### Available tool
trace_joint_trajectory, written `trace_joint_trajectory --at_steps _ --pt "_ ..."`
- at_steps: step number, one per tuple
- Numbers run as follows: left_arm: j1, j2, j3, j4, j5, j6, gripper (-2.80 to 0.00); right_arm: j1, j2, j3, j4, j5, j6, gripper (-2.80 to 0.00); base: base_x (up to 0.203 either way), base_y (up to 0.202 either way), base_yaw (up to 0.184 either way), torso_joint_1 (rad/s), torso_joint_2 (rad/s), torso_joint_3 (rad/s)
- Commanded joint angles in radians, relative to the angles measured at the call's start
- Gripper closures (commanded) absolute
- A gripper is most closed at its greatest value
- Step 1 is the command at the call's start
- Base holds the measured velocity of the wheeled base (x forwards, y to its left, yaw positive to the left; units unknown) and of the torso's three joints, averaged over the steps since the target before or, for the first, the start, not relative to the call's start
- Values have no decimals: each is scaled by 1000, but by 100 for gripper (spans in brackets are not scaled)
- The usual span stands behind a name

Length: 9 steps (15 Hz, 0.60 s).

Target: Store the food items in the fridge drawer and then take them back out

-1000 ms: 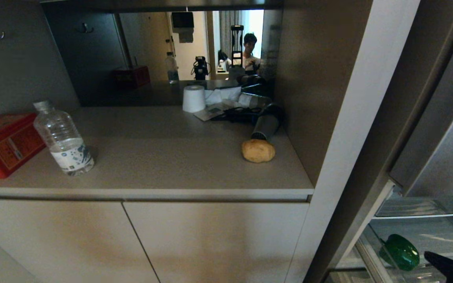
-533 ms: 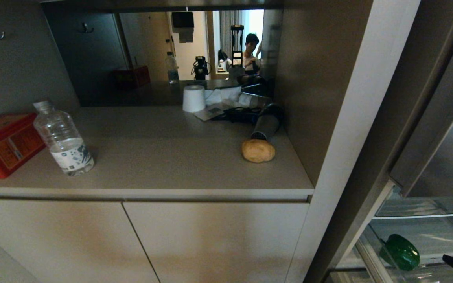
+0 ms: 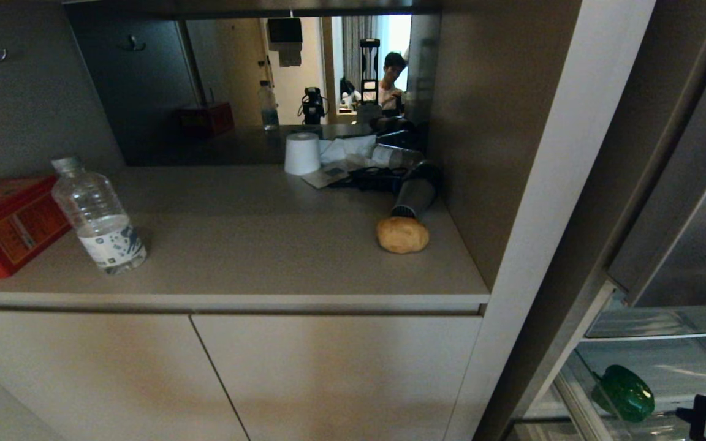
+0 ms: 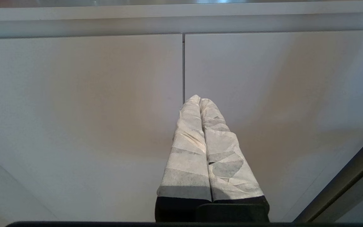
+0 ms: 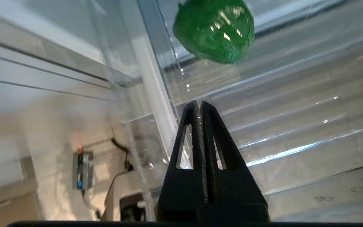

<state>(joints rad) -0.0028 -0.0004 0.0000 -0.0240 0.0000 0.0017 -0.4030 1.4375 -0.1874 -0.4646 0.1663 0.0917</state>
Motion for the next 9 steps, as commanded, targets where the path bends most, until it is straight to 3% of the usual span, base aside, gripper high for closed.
trace_joint_trajectory --at_steps 1,9 --pt "0 0 11 -1 0 0 0 -3 149 -17 -45 2 3 -280 0 0 0 0 0 0" --pt "0 0 11 -1 0 0 0 -8 314 -117 -68 4 -4 -280 0 0 0 0 0 0"
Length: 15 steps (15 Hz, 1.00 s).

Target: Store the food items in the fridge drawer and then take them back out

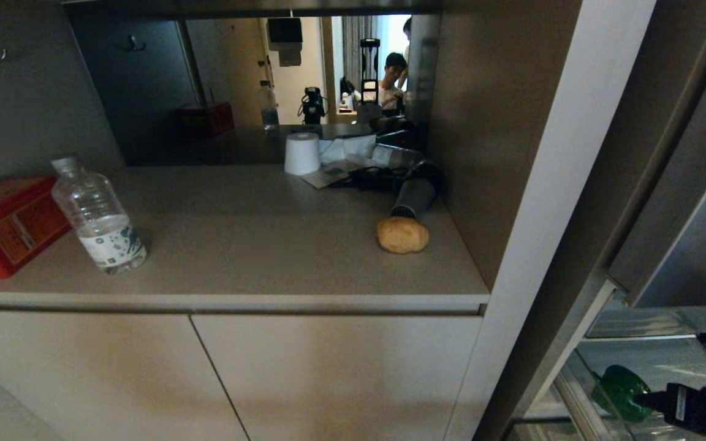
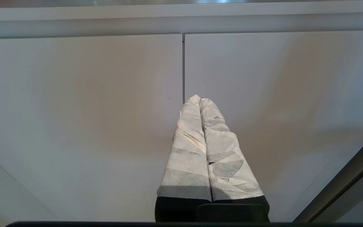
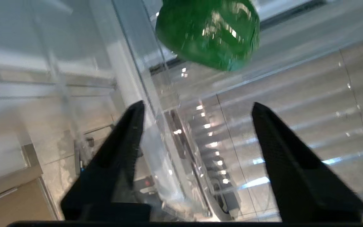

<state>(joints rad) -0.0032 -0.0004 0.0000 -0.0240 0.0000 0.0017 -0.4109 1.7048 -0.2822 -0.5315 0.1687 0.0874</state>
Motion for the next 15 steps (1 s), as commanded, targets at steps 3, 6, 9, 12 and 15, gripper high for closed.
trace_joint_trajectory --at_steps 3,6,9,12,15 --pt "0 0 11 -1 0 0 0 0 91 -51 -1 0 -1 -280 0 0 0 0 0 0" --pt "0 0 11 -1 0 0 0 0 157 -106 -2 0 -2 -280 0 0 0 0 0 0" --pt "0 0 11 -1 0 0 0 0 214 -165 -4 1 -17 -280 0 0 0 0 0 0" --pt "-1 0 11 -1 0 0 0 0 244 -184 -7 28 -74 -280 0 0 0 0 0 0" --pt "0 0 11 1 0 0 0 0 279 -189 -58 54 -98 -280 0 0 0 0 0 0"
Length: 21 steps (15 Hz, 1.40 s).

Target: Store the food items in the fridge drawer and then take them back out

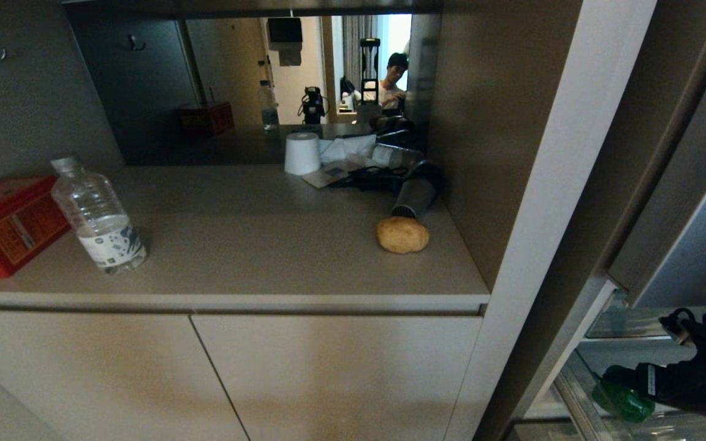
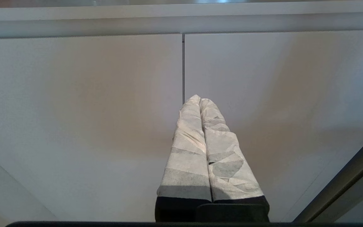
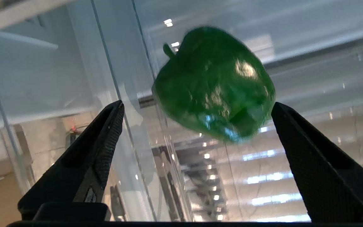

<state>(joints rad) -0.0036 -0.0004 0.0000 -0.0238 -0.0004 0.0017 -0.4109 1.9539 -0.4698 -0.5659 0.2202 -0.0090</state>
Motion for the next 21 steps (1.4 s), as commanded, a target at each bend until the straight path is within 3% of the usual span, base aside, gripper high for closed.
trace_joint_trajectory --at_steps 1,14,19,21 --pt "-1 0 11 -1 0 0 0 1 57 -1 -72 2 -5 -280 0 0 0 0 0 0" --pt "1 0 10 0 0 0 0 -2 137 -16 -103 -1 -6 -280 0 0 0 0 0 0" --pt "1 0 11 1 0 0 0 -84 88 15 -101 -27 -13 -280 0 0 0 0 0 0" --pt "1 0 9 -1 0 0 0 -146 64 28 -98 -43 -63 -280 0 0 0 0 0 0"
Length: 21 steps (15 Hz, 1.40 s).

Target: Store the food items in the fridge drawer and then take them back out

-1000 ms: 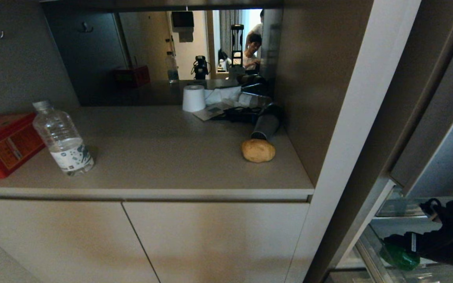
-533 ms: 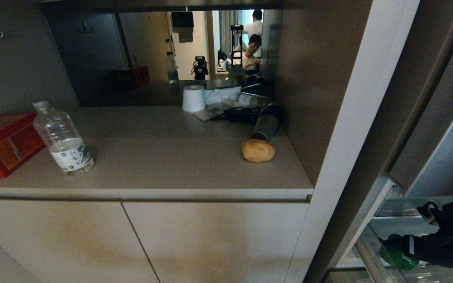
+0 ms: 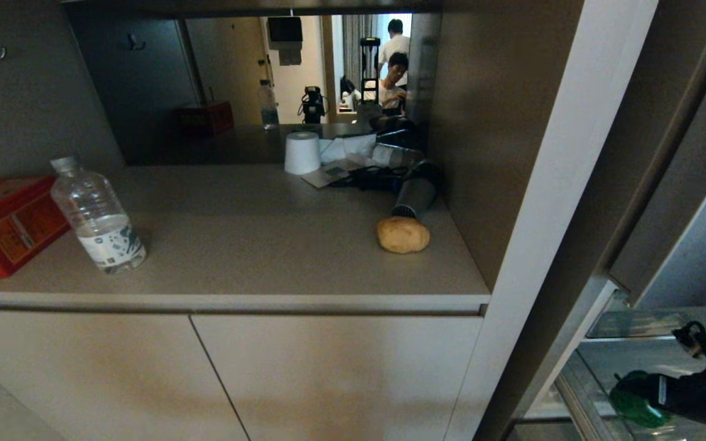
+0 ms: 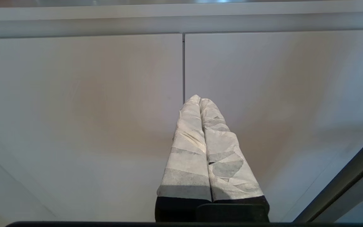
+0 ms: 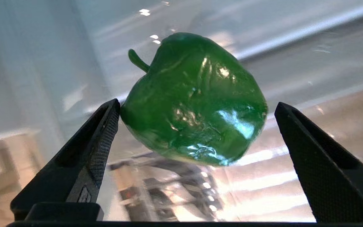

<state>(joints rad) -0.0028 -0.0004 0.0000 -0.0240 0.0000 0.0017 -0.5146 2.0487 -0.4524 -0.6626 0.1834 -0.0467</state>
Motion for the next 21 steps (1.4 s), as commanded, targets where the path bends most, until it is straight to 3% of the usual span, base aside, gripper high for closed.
trace_joint_trajectory --at_steps 1,5,12,15,21 --pt "0 0 11 -1 0 0 0 -71 -44 20 -1 -18 -55 -280 0 0 0 0 0 0" --pt "0 0 11 -1 0 0 0 -99 -80 48 -3 -18 -91 -280 0 0 0 0 0 0" --pt "-1 0 11 -1 0 0 0 -96 24 -22 0 -11 -95 -280 0 0 0 0 0 0" --pt "0 0 11 -1 0 0 0 -95 51 -37 1 20 -151 -280 0 0 0 0 0 0" --pt "0 0 11 -1 0 0 0 -93 68 -34 3 22 -151 -280 0 0 0 0 0 0"
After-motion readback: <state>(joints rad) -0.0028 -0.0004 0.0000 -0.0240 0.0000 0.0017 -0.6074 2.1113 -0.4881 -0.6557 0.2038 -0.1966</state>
